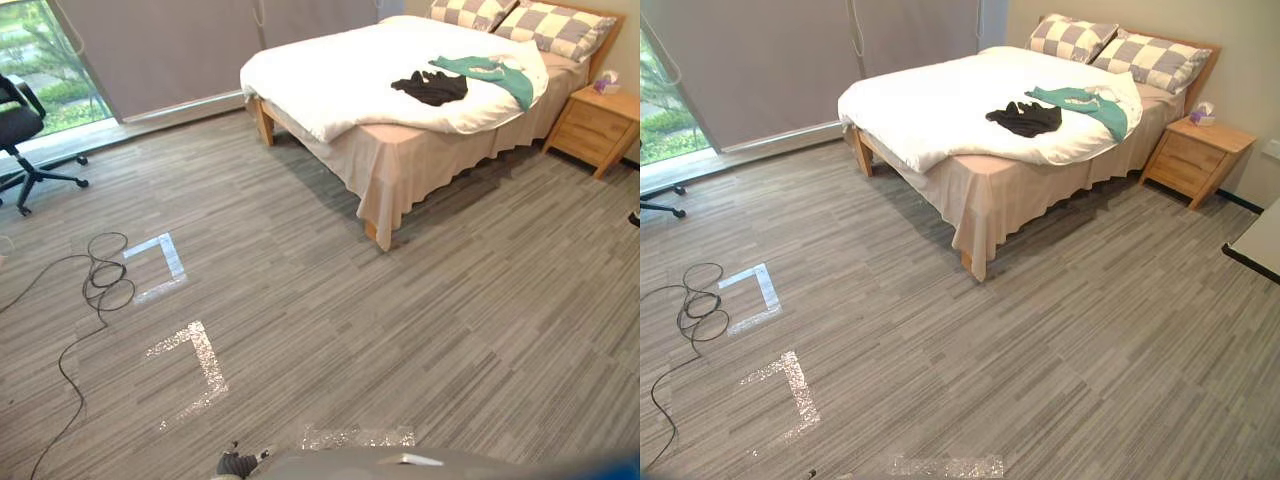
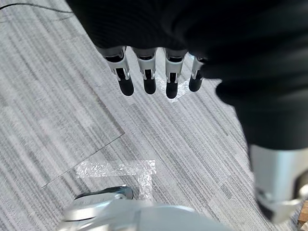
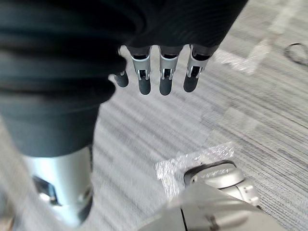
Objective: Tidy the bed and pick cloth on bed and put in laundry
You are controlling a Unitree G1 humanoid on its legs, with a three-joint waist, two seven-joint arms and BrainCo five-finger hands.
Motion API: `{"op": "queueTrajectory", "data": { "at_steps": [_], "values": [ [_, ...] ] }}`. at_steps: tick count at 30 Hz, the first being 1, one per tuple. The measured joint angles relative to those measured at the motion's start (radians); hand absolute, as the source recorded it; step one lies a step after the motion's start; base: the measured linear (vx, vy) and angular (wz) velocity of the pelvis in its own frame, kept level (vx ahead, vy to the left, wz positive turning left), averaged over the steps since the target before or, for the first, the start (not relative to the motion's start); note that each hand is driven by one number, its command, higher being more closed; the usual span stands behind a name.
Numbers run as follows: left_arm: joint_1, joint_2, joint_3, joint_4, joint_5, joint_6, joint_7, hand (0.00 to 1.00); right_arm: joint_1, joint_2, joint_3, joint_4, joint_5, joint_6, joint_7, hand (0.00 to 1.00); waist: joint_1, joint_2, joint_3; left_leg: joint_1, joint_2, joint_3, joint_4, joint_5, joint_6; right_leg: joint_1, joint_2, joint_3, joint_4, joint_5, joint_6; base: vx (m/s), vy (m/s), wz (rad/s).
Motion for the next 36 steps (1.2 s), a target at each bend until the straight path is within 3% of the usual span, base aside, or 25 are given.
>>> {"op": "queueTrajectory", "data": {
  "at_steps": [12, 15, 18, 20, 21, 23, 26, 27, 29, 30, 31, 33, 34, 35, 36],
  "values": [
    [-0.044, 0.015, -0.043, 0.023, 0.087, 0.000, 0.021, 0.00, -0.015, 0.004, -0.013, 0.012, -0.011, -0.002, -0.010, 0.00, -0.005, -0.011, 0.042, 0.078, 0.005, 0.006, -0.090, 0.017, -0.008, 0.079, 0.009, -0.008, -0.097, 0.029, 0.015, 0.08, -0.007, -0.03],
    [-0.065, 0.017, -0.043, 0.023, 0.087, 0.000, 0.019, 0.00, -0.037, 0.008, -0.025, 0.010, -0.012, -0.002, -0.015, 0.00, -0.006, -0.009, 0.075, 0.076, 0.015, 0.033, -0.090, 0.011, -0.016, 0.016, 0.012, -0.006, 0.011, -0.012, 0.044, 0.01, 0.006, -0.24],
    [-0.092, 0.028, -0.044, 0.022, 0.086, 0.001, 0.019, 0.00, -0.044, 0.032, -0.066, -0.013, -0.011, -0.005, -0.015, 0.00, -0.010, -0.022, 0.121, 0.080, 0.025, 0.073, -0.092, 0.008, -0.019, -0.101, 0.003, -0.027, 0.234, -0.067, 0.083, -0.03, -0.013, -0.35],
    [-0.112, 0.034, -0.043, 0.022, 0.081, 0.001, 0.018, 0.00, -0.044, 0.035, -0.084, -0.019, -0.007, -0.007, -0.017, 0.00, -0.012, -0.031, 0.135, 0.088, 0.027, 0.091, -0.097, 0.008, -0.019, -0.159, -0.028, -0.102, 0.340, -0.103, 0.067, -0.05, -0.033, -0.33],
    [-0.111, 0.042, -0.042, 0.022, 0.070, 0.001, 0.016, 0.00, -0.044, 0.042, -0.095, -0.016, -0.002, -0.007, -0.018, 0.00, -0.013, -0.034, 0.141, 0.095, 0.028, 0.105, -0.099, 0.001, -0.030, -0.179, -0.067, -0.156, 0.362, -0.110, 0.056, 0.01, -0.055, -0.35],
    [-0.120, 0.050, -0.035, 0.021, 0.069, 0.002, 0.015, 0.00, -0.042, 0.052, -0.106, -0.011, -0.003, -0.007, -0.018, 0.00, -0.023, -0.047, 0.140, 0.095, 0.050, 0.117, -0.097, -0.010, -0.042, -0.187, -0.090, -0.170, 0.252, -0.098, 0.059, 0.08, -0.174, -0.36],
    [-0.130, 0.049, -0.027, 0.021, 0.073, 0.001, 0.012, 0.00, -0.042, 0.051, -0.103, -0.021, -0.006, -0.007, -0.018, 0.00, -0.039, -0.040, 0.148, 0.091, 0.120, 0.141, -0.081, -0.040, -0.087, -0.192, -0.054, -0.175, 0.088, 0.029, 0.051, 0.06, -0.208, -0.36],
    [-0.128, 0.050, -0.019, 0.023, 0.078, 0.000, 0.011, 0.00, -0.041, 0.053, -0.099, -0.021, -0.012, -0.007, -0.017, 0.00, -0.040, -0.042, 0.147, 0.087, 0.140, 0.157, -0.073, -0.049, -0.102, -0.192, -0.038, -0.190, 0.070, 0.059, 0.021, 0.19, -0.291, -0.40],
    [-0.145, 0.032, 0.017, 0.026, 0.090, -0.002, -0.007, 0.00, -0.045, 0.058, -0.113, -0.032, -0.012, -0.010, -0.016, 0.00, -0.058, -0.025, 0.155, 0.080, 0.188, 0.195, -0.075, -0.051, -0.130, -0.225, 0.003, -0.201, 0.123, 0.017, -0.027, 0.26, -0.320, -0.27],
    [-0.147, 0.026, 0.020, 0.026, 0.092, -0.002, -0.010, 0.00, -0.045, 0.058, -0.123, -0.034, -0.011, -0.011, -0.016, 0.00, -0.061, -0.016, 0.160, 0.088, 0.193, 0.204, -0.076, -0.049, -0.135, -0.230, 0.011, -0.200, 0.143, 0.001, -0.034, 0.28, -0.244, -0.25],
    [-0.145, 0.006, 0.053, 0.026, 0.112, -0.001, -0.016, 0.00, -0.034, 0.054, -0.127, -0.034, -0.011, -0.014, -0.016, 0.00, -0.062, 0.001, 0.168, 0.115, 0.209, 0.242, -0.051, -0.047, -0.145, -0.209, 0.025, -0.194, 0.166, -0.034, -0.049, 0.28, -0.210, -0.25],
    [-0.138, -0.004, 0.086, 0.009, 0.118, -0.002, -0.024, 0.00, -0.014, 0.060, -0.129, -0.051, -0.001, -0.014, -0.015, 0.00, -0.063, 0.004, 0.168, 0.088, 0.236, 0.256, 0.100, -0.082, -0.165, -0.163, 0.029, -0.192, 0.156, -0.056, -0.049, 0.23, -0.181, -0.16],
    [-0.134, -0.012, 0.120, -0.008, 0.117, -0.001, -0.024, 0.00, 0.002, 0.063, -0.122, -0.075, 0.000, -0.016, -0.014, 0.00, -0.061, 0.007, 0.170, 0.015, 0.281, 0.252, 0.343, -0.118, -0.156, -0.110, 0.043, -0.183, 0.130, -0.064, -0.058, 0.14, -0.162, -0.25],
    [-0.122, -0.019, 0.143, -0.040, 0.116, -0.002, -0.023, 0.00, 0.014, 0.056, -0.114, -0.098, 0.000, -0.018, -0.015, 0.00, -0.054, 0.021, 0.174, -0.088, 0.345, 0.224, 0.632, -0.104, -0.131, -0.049, 0.066, -0.167, 0.106, -0.071, -0.071, 0.10, -0.171, -0.33],
    [-0.120, -0.022, 0.153, -0.053, 0.116, -0.002, -0.023, 0.00, 0.018, 0.050, -0.110, -0.106, 0.000, -0.018, -0.015, 0.00, -0.050, 0.031, 0.178, -0.131, 0.368, 0.203, 0.753, -0.092, -0.118, -0.024, 0.079, -0.158, 0.098, -0.078, -0.081, 0.02, -0.127, -0.55]
  ]
}}
